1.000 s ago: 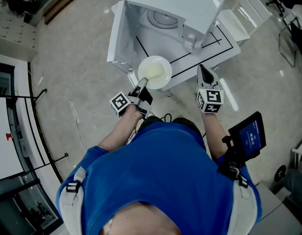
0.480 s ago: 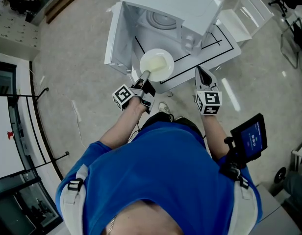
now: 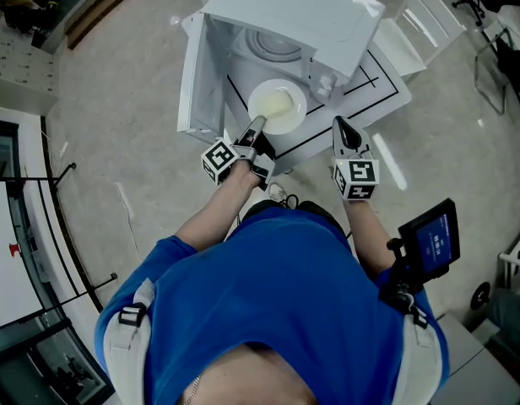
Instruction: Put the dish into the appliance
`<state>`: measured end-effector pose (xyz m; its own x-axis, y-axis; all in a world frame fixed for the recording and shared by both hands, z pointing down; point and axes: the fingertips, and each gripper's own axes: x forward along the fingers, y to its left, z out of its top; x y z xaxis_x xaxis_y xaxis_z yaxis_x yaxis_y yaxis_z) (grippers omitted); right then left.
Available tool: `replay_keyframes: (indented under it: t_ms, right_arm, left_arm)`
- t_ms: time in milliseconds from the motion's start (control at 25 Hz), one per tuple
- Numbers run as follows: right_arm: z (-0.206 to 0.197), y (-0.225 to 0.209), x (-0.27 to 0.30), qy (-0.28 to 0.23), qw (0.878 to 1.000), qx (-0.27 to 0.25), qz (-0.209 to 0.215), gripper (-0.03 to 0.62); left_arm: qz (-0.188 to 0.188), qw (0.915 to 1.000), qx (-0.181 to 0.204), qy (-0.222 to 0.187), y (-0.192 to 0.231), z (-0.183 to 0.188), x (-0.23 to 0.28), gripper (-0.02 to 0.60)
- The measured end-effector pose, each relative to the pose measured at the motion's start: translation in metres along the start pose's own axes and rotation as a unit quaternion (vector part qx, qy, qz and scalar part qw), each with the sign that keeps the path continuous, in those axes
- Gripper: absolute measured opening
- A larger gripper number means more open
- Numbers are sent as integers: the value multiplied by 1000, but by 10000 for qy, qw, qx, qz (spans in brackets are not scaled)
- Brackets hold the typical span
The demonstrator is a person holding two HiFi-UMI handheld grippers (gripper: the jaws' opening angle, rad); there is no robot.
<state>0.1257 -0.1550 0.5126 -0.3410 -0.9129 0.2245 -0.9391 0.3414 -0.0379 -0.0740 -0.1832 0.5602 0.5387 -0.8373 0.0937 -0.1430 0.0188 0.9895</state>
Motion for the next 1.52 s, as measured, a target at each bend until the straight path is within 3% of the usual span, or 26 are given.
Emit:
replay_keyframes:
  t_ms: [600,1000,1240,1520]
  right_arm:
    - [4,26,43,240,9994,-162,191,2]
    - [-4,63,59,430,9922,-580,1013,2]
    - [-7,72,88,592,9829,-673,1607,2]
    - [-8,82,90,637,9784,-724,1826,2]
  left_arm:
    - [29,9998,-178,-47,2,12,37,18]
    - [234,9977,-199,-603,19,28,39,18]
    - [430,9943,-268,-938,30,48,75,18]
    - [578,9909,-259,-1187,38,62,78,18]
